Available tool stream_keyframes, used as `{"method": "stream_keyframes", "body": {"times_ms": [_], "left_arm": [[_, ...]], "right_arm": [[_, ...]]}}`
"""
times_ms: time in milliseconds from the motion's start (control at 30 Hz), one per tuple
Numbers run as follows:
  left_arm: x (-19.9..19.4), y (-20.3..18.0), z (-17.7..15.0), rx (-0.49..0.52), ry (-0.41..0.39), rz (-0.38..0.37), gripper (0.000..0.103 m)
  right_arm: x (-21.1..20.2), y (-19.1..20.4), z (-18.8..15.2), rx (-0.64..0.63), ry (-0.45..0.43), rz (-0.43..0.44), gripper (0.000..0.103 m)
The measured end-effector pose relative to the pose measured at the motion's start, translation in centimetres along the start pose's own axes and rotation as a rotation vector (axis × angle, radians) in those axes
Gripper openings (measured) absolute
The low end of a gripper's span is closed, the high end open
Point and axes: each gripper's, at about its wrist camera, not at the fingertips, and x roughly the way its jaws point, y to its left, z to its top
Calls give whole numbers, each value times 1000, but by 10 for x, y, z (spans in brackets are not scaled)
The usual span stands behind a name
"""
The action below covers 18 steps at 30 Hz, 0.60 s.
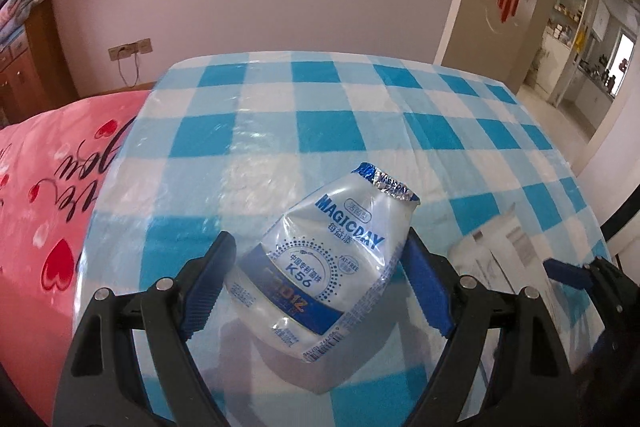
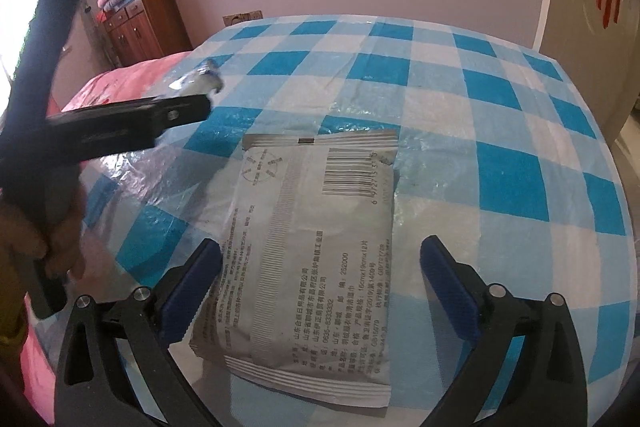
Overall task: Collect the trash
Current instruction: 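Grasp the milk bottle with the left gripper while the right grasps the paper packet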
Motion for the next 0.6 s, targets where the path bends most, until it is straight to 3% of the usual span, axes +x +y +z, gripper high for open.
{"method": "stream_keyframes", "body": {"times_ms": [600], "left_arm": [[-42,22,-57,-106,11,6,83]], "right_arm": [[10,16,1,-94,40,-65,99]]}}
